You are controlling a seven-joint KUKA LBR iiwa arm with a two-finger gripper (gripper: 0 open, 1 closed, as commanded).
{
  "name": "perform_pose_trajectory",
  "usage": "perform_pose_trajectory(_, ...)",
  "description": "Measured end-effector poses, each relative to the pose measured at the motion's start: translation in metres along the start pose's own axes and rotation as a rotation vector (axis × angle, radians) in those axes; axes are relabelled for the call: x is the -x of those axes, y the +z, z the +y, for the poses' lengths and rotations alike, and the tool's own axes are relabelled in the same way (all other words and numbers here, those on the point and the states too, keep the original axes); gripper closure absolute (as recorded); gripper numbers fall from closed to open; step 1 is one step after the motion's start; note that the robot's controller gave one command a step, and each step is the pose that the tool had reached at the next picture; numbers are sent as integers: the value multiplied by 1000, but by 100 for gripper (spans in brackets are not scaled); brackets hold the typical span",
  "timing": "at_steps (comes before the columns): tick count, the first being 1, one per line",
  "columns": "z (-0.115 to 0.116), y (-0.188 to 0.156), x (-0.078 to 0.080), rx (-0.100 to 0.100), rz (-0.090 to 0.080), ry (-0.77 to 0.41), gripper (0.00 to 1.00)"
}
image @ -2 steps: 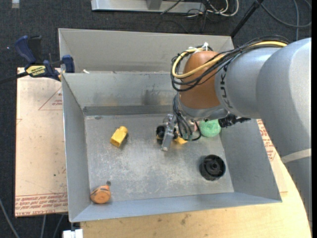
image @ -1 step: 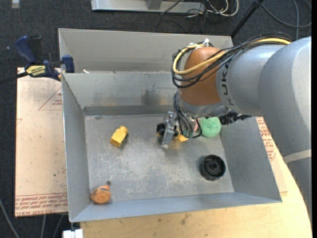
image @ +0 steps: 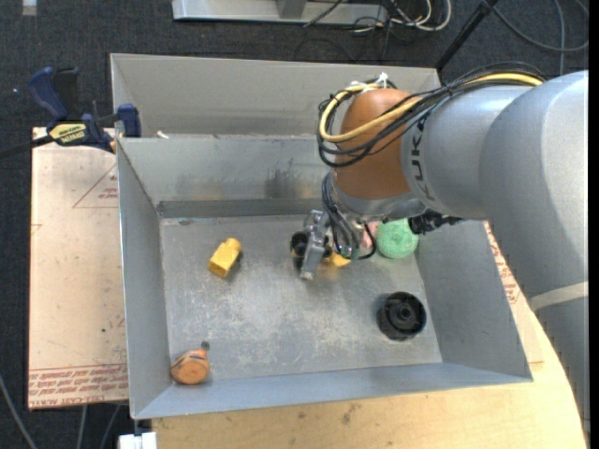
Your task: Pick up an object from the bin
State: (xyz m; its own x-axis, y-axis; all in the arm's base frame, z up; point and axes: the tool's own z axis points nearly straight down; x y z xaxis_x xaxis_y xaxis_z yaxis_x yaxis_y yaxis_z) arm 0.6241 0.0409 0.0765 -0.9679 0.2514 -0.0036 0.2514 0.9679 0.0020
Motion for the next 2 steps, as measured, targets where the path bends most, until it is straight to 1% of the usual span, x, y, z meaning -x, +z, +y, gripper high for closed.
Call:
perform_pose_trajectory(1, -7, 0, 6, 0, 1, -2, 100)
perform_pose_trajectory(2, 21, -6, 20, 0, 0, -9, 100)
